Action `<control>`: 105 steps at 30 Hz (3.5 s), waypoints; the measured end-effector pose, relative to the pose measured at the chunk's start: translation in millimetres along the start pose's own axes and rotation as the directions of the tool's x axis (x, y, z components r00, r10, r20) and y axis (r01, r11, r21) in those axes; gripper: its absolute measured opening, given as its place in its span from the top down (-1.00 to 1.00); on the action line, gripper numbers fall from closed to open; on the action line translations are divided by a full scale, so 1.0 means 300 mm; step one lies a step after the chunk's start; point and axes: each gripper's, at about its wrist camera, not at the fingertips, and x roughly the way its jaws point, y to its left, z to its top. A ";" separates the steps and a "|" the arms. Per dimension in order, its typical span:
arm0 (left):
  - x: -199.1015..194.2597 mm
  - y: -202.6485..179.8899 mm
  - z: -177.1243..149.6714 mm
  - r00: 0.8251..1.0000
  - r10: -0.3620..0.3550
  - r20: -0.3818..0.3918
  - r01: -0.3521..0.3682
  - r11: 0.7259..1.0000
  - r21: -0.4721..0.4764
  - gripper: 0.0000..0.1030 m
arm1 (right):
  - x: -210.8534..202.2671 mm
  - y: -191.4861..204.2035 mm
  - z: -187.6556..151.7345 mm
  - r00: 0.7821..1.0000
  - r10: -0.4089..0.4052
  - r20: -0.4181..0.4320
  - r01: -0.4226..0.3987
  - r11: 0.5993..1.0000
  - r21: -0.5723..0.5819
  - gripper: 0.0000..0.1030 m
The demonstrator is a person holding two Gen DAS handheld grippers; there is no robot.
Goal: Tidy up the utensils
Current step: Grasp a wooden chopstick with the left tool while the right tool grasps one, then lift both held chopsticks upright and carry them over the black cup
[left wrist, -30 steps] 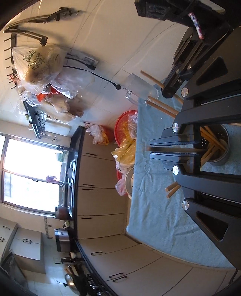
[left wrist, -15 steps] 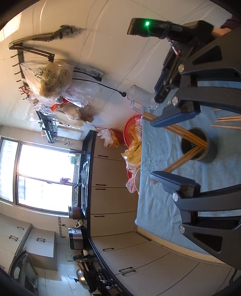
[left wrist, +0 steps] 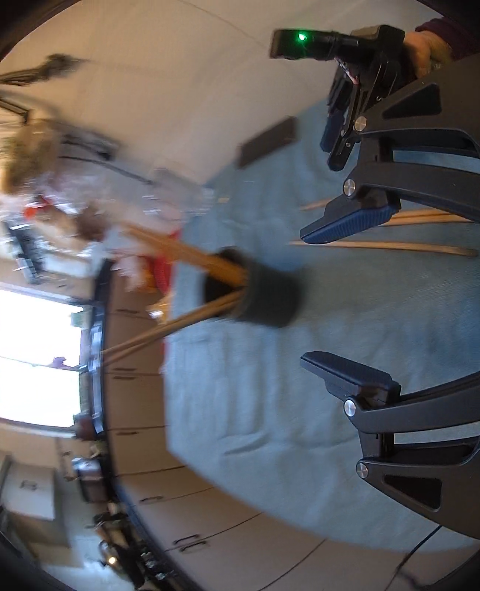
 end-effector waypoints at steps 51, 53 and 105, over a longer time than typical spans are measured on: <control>0.355 -0.148 -0.117 0.917 0.014 -0.398 0.054 0.986 0.158 0.75 | 0.092 -0.019 -0.051 0.963 -0.134 -0.234 0.098 0.982 -0.159 0.58; 0.365 -0.147 -0.105 0.918 0.012 -0.397 0.056 0.986 0.158 0.75 | 0.111 -0.017 -0.027 0.959 -0.142 -0.243 0.103 0.981 -0.165 0.58; -0.445 -0.060 -0.091 0.964 -0.053 0.260 0.028 0.995 0.096 0.88 | -0.464 0.235 -0.067 0.955 0.046 0.294 0.012 0.982 -0.191 0.87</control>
